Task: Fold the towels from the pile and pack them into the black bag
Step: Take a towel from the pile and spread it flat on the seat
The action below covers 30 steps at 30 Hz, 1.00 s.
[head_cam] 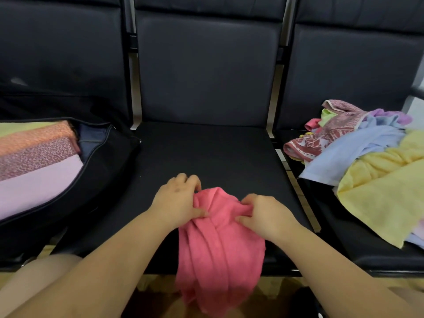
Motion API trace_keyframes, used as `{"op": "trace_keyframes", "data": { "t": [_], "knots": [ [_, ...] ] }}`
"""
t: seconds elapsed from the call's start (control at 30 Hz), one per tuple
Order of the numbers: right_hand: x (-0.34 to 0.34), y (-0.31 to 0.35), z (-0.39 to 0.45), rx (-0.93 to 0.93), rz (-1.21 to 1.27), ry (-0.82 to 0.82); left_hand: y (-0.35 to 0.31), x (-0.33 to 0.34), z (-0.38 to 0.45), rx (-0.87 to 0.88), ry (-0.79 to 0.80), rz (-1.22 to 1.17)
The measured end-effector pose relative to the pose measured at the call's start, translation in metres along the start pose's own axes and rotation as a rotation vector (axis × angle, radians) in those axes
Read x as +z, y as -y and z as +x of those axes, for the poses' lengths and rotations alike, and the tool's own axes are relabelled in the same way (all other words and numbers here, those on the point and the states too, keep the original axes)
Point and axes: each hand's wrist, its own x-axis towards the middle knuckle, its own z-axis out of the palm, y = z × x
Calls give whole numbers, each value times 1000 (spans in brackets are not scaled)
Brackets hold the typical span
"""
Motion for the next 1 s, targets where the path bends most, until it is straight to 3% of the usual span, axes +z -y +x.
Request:
{"op": "trace_keyframes", "data": {
  "t": [0.17, 0.37, 0.5, 0.67, 0.8, 1.0],
  "knots": [
    [-6, -7, 0, -116, -148, -6, 5, 5, -2, 132, 143, -1],
    [-1, -7, -7, -76, 310, 64, 10, 7, -4, 220, 135, 35],
    [6, -5, -12, -83, 350, 12, 9, 8, -11, 246, 164, -145],
    [8, 13, -20, -171, 560, 226, 8, -4, -34, 87, 191, -616],
    [11, 39, -29, -218, 912, 368, 8, -14, -46, -3, 163, -738],
    [10, 60, -33, -234, 1047, 537, 20, -33, -57, 47, 106, -774]
  ]
}}
